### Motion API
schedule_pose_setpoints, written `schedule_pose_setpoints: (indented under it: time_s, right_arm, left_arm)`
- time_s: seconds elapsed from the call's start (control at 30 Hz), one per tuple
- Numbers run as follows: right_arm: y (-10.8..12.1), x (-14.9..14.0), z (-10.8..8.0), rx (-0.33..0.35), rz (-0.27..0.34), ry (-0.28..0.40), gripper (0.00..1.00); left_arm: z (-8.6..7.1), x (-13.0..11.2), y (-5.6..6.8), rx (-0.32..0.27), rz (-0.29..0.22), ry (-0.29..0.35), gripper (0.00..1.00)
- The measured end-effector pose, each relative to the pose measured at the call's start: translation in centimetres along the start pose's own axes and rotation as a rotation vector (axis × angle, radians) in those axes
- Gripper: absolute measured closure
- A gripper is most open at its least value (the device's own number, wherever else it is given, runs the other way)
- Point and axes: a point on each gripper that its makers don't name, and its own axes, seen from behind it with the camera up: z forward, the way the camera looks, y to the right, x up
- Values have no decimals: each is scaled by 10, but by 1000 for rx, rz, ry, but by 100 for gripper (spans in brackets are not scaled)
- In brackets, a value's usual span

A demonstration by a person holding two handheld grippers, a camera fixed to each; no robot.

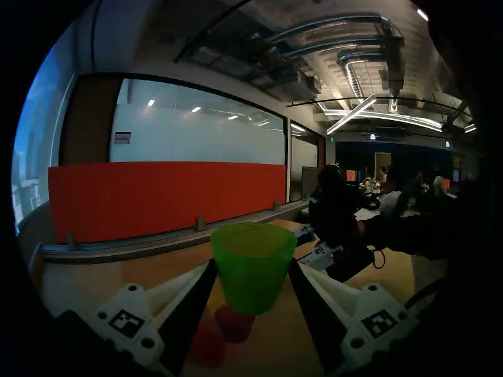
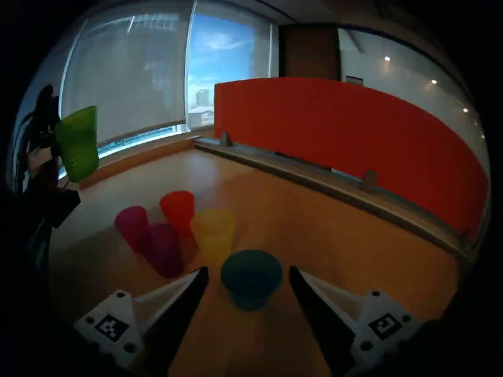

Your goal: Pour water

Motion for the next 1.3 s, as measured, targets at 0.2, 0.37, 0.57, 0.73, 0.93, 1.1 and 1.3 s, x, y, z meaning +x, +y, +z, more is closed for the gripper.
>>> schedule_pose_setpoints:
  time_s: [0.2,0.37,0.57,0.73,0.93,1.1,1.3]
  right_arm:
    - [3,-12,8,-3,-3,-25,0]
    - [3,-23,15,-2,-7,-47,1]
    - [3,-33,25,-2,-9,-65,0]
    - [5,-38,35,-6,-15,-77,0]
    - [6,-44,48,-2,-15,-91,0]
    - [7,-50,58,-3,-17,-105,0]
    - [8,-55,65,-8,-33,-121,0]
  left_arm:
    - [-1,-1,1,-3,2,-5,17]
    - [-1,-2,2,-2,11,-6,17]
    - [-2,-3,4,-5,12,-10,18]
    - [-2,-3,3,-3,12,-9,17]
    - [-2,-4,0,0,7,-9,18]
    - [-3,-5,0,1,5,-10,17]
    - [-6,-8,-1,4,5,-13,17]
